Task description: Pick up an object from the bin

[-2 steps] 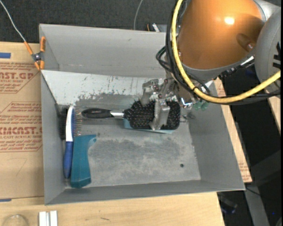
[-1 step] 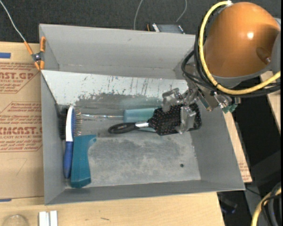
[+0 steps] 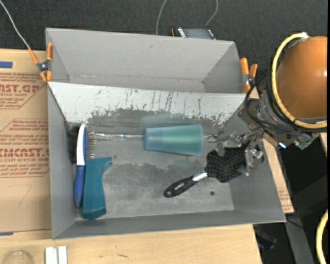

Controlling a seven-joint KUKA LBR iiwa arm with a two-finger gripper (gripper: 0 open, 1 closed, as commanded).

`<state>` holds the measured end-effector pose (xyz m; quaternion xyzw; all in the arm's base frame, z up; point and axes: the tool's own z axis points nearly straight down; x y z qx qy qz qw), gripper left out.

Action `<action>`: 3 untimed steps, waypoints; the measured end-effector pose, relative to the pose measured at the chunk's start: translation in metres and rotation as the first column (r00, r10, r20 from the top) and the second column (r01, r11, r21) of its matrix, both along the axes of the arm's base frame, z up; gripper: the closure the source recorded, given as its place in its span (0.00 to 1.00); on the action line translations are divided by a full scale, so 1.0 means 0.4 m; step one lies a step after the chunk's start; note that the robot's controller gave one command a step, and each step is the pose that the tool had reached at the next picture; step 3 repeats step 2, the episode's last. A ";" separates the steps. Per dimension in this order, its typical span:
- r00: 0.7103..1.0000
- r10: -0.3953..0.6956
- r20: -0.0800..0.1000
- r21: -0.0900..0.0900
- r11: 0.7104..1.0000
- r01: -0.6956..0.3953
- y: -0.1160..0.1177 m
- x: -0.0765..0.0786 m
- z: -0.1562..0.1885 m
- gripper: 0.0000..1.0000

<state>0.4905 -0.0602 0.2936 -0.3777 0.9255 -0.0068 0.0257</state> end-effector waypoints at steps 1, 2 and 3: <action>0.998 0.066 0.001 -0.001 0.998 -0.066 0.058 0.082 -0.055 1.00; 0.938 0.346 0.007 -0.016 0.938 -0.346 0.161 0.102 0.127 1.00; 0.938 0.346 0.007 -0.016 0.938 -0.346 0.161 0.102 0.127 1.00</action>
Offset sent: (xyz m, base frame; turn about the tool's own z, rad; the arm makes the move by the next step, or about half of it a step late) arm 0.0317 0.0216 -0.0199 -0.0665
